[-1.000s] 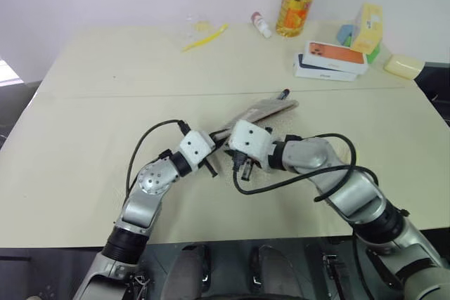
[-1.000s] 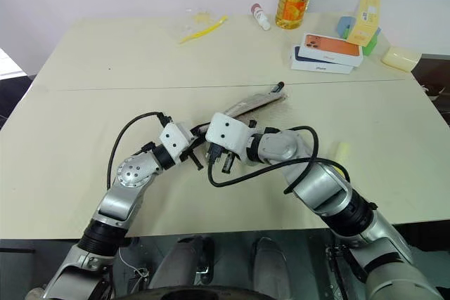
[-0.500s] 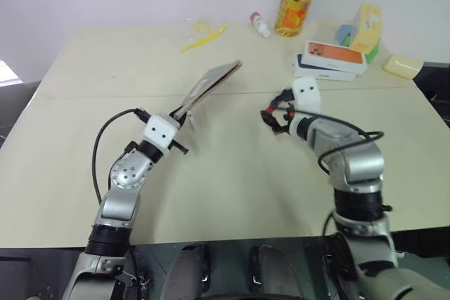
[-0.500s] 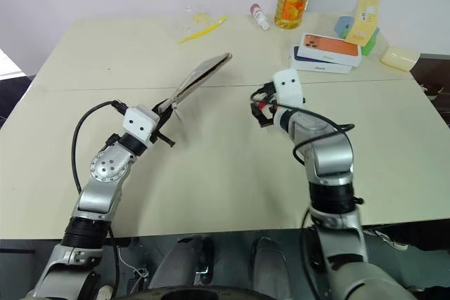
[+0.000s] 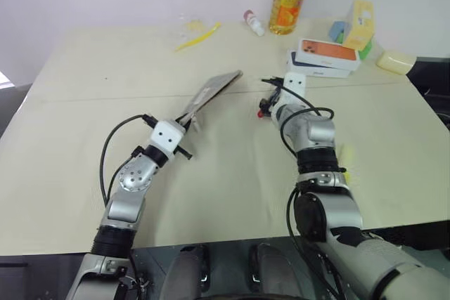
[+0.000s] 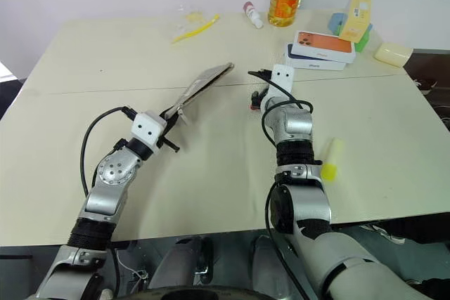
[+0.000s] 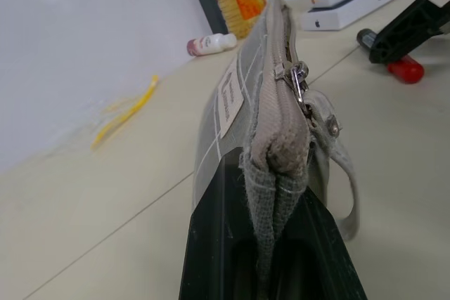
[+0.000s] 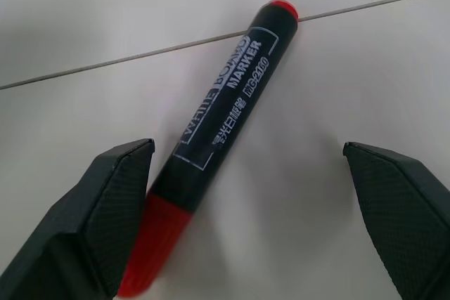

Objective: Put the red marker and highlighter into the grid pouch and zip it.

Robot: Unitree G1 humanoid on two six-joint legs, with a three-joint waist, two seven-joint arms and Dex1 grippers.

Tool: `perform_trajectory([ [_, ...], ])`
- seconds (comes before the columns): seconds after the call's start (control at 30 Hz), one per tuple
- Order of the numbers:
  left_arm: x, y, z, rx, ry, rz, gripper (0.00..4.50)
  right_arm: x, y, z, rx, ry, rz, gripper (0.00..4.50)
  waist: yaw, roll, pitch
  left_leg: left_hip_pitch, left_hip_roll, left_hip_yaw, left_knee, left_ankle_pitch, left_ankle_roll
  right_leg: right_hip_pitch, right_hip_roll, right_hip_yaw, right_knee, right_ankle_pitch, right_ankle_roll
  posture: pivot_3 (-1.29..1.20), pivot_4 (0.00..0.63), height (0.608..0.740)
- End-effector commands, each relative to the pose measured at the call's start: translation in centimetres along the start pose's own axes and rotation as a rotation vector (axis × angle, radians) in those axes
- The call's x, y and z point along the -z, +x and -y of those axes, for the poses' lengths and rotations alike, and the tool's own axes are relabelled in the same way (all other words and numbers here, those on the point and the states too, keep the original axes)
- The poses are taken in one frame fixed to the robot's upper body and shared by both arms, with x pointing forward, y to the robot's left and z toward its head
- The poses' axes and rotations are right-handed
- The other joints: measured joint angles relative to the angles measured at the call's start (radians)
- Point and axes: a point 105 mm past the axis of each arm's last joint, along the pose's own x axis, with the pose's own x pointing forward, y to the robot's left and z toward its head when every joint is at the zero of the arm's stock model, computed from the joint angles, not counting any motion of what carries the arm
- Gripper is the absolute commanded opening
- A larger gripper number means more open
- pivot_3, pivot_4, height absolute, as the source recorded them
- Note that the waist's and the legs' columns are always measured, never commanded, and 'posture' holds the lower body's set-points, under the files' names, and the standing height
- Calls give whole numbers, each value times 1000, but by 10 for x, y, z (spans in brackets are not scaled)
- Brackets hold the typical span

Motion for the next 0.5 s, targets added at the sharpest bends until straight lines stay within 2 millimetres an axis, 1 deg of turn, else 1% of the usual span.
perform_trajectory([
  [0.03,-12,-2,-3,-19,22,44,0,-1,1,3,23,-30,3,2763,1,0,0,0,0,0,0,0,0,0,0,0,0,0,0,0,150,740],
  [0.07,-12,-3,-3,-21,20,41,0,0,1,3,25,-36,1,2349,2,0,0,0,0,0,0,0,0,0,0,0,0,0,0,0,150,740],
  [0.1,-12,-4,-3,-21,20,39,0,0,0,5,32,-42,4,1736,4,0,0,0,0,0,0,0,0,0,0,0,0,0,0,0,150,740],
  [0.13,-11,-4,-2,-20,19,37,0,-1,-1,7,39,-48,12,1334,5,0,0,0,0,0,0,0,0,0,0,0,0,0,0,0,150,740],
  [0.17,-11,-5,-2,-19,19,36,0,-3,-3,9,44,-56,24,748,6,0,0,0,0,0,0,0,1,0,0,0,0,0,0,0,150,740],
  [0.2,-11,-5,-2,-18,18,36,0,-5,-6,10,36,-66,45,276,6,0,0,0,0,0,0,0,1,0,0,0,0,0,0,0,150,740],
  [0.23,-11,-5,-1,-16,17,35,0,-8,-9,11,23,-79,66,201,8,0,0,0,0,0,0,0,1,0,0,0,0,0,0,0,150,740],
  [0.3,-12,-5,-1,-13,17,35,0,-13,-18,13,-7,-123,108,201,8,0,0,-1,0,-1,0,-1,1,0,0,0,0,0,0,0,150,740],
  [0.4,-13,-4,-4,-4,15,40,0,-26,-42,14,-111,-318,227,201,5,0,0,-2,-1,-1,0,-2,3,-1,0,0,-1,0,0,0,150,740],
  [0.5,-14,-4,-5,19,8,45,0,-31,-66,21,-187,-530,311,201,4,1,0,-3,-1,0,0,-3,5,-2,0,0,-1,0,0,0,150,740],
])
